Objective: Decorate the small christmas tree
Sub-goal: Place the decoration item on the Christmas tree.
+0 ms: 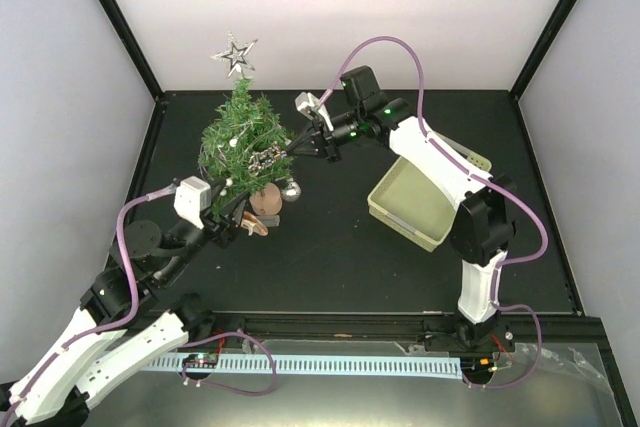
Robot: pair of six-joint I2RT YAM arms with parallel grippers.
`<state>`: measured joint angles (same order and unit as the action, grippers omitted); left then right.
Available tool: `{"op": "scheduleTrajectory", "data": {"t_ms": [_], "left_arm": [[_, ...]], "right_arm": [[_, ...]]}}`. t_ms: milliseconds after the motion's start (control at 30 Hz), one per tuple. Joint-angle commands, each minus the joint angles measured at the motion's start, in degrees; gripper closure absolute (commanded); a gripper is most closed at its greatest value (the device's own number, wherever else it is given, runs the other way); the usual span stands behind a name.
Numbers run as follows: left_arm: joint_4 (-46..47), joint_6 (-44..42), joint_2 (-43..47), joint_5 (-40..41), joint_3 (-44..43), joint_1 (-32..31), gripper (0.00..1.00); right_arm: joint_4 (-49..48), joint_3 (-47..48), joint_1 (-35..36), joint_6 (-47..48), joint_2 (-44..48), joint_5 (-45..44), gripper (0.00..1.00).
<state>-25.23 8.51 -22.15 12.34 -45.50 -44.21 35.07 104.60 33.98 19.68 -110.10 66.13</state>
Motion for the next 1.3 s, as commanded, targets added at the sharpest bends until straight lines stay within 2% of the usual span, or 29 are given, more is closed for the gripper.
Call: {"op": "scheduleTrajectory", "data": {"t_ms": [0,167,500,733,800,867,933,1100,1267], "left_arm": [[0.28,-0.39,-0.61,-1.04,-0.12,0.38,0.41],[0.07,-0.21,-0.52,-1.18,-0.16,0.43,0.4],[-0.09,0.27,0.06,-1.42,-0.04,0.44,0.39],[0.05,0.45,0.2,-1.61,0.14,0.44,0.39],[0.03,0.45,0.25,-1.62,0.22,0.44,0.39],[-0.04,0.41,0.44,-1.62,0.31,0.43,0.39],[-0.04,0.42,0.6,-1.62,0.48,0.44,0.39],[0.11,0.77,0.56,-1.7,0.88,0.41,0.39],[-0.42,4.03,-1.73,-1.14,0.57,0.44,0.42]], "right_arm": [[0.75,1.84,-0.22,0.9,-0.89,-0.35,0.99],[0.05,1.97,-0.2,-0.35,-1.25,-0.74,0.98],[-2.62,1.94,-0.75,-5.49,-0.28,1.33,0.87],[-4.3,0.43,-1.08,-7.38,1.12,-0.23,0.78],[-4.66,-0.01,-1.19,-7.83,1.18,-0.22,0.79],[-5.11,-0.73,-1.19,-7.85,1.42,0.12,0.87],[-6.32,-1.68,-1.19,-8.7,1.76,0.14,0.89],[-7.73,-3.36,-1.19,-10.4,3.38,-2.12,0.84],[-14.03,-9.17,-1.24,-16.95,8.58,-7.28,0.76]]}}
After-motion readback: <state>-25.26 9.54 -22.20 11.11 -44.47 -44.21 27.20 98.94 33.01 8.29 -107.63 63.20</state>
